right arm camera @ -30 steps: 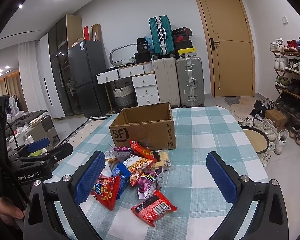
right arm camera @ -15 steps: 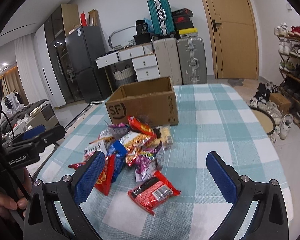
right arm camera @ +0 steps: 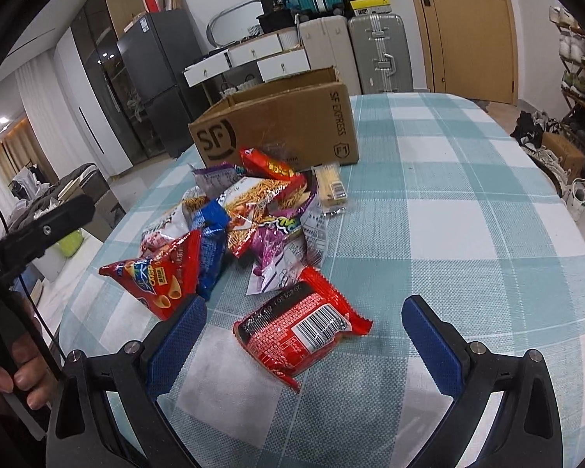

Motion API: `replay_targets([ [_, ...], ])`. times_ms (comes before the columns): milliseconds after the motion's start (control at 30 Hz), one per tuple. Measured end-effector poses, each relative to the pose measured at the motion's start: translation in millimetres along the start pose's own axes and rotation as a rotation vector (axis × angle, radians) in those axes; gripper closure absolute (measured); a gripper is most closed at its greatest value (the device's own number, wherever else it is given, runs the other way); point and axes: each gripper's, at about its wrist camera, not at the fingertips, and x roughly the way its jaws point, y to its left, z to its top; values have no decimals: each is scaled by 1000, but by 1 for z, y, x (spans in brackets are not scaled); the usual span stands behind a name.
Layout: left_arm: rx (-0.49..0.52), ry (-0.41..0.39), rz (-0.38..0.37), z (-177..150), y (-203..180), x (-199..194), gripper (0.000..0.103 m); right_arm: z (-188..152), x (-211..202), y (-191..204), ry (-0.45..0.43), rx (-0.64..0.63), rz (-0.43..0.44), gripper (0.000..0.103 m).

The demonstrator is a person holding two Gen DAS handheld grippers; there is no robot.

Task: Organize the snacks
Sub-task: 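Reach the right gripper to the red snack bag and close on it, then grasp the red-and-blue chip bag with the left gripper while right holds its bag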

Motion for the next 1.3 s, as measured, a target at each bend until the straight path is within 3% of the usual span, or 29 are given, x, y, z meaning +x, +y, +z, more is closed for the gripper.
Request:
replay_targets([
  [133, -6, 5, -4, -1, 1, 2, 1, -1, 13, -1, 35, 7, 5, 2],
  [233, -6, 8, -4, -2, 2, 3, 1, -3, 20, -2, 68, 16, 13, 10],
  [300, -6, 10, -6, -2, 2, 3, 1, -4, 25, -3, 93, 27, 21, 22],
  [433, -8, 19, -8, -5, 4, 4, 1, -4, 29, -1, 104, 17, 16, 24],
  [533, -9, 27, -9, -6, 6, 4, 1, -4, 29, 1, 113, 6, 14, 31],
  [600, -8, 31, -8, -6, 6, 5, 1, -4, 29, 1, 114, 1, 24, 42],
  [700, -12, 35, -10, -7, 6, 4, 1, -6, 27, 2, 109, -3, 30, 47],
  [1300, -9, 63, 40, -14, 6, 5, 1, -10, -10, 12, 15, -75, -26, 51],
])
